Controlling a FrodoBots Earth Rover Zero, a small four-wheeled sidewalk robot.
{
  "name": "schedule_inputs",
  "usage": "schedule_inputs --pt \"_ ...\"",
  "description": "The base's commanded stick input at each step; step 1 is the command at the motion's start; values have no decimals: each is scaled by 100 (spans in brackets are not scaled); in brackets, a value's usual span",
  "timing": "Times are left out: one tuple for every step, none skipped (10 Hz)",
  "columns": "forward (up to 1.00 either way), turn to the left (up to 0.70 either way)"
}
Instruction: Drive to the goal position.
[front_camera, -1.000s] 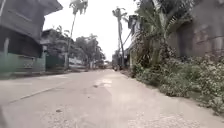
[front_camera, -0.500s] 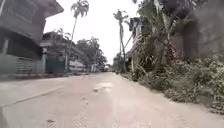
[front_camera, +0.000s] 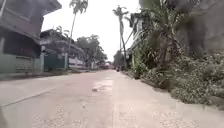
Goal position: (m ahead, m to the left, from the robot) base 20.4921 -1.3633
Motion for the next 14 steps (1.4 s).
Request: schedule_inputs --pt "50 1" --pt "50 1" --pt "50 1" --pt "50 1" --pt "50 -10" --pt "50 -31" --pt "50 -49" --pt "50 -49" --pt "50 1" --pt "50 1" --pt "50 1" --pt "50 1" --pt "50 1" --pt "50 1"
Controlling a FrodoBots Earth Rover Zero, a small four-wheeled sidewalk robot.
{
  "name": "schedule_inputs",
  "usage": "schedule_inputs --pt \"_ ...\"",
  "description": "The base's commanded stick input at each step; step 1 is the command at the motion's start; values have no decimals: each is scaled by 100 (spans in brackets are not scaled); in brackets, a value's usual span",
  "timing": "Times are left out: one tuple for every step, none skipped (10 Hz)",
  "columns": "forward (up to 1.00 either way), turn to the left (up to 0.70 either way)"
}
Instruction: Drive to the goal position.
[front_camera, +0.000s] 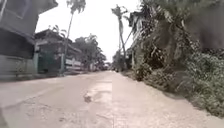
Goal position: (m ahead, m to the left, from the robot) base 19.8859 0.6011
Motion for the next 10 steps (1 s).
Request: schedule_inputs --pt "50 1" --pt "50 1" --pt "50 1" --pt "50 1" --pt "50 1" --pt "50 1" --pt "50 1" --pt "50 1" --pt "50 1" --pt "50 1"
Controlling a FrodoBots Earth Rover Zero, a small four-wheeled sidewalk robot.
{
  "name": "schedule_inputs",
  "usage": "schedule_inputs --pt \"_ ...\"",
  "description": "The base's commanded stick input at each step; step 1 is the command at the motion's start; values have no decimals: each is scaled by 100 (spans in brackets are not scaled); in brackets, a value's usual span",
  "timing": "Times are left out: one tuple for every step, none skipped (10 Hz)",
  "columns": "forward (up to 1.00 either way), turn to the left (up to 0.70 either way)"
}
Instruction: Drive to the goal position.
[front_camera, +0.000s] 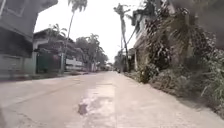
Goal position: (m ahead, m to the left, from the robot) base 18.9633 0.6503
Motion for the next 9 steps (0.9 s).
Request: schedule_inputs --pt "50 1" --pt "50 1" --pt "50 1" --pt "50 -43" --pt "50 -49" --pt "50 -49" --pt "50 -49" --pt "50 -49" --pt "50 -41"
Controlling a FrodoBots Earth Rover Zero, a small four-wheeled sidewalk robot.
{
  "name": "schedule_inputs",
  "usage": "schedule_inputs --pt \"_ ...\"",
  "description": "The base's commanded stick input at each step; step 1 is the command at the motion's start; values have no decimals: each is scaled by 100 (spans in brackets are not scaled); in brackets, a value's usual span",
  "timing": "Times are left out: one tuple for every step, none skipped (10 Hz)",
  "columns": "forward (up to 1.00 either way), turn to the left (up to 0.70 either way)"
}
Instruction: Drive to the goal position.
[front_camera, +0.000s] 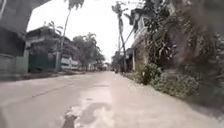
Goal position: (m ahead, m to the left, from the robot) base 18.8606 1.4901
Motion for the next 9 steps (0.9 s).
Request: schedule_inputs --pt "50 -16" --pt "50 1" --pt "50 1" --pt "50 1" --pt "50 1" --pt "50 1" --pt "50 1" --pt "50 1" --pt "50 1"
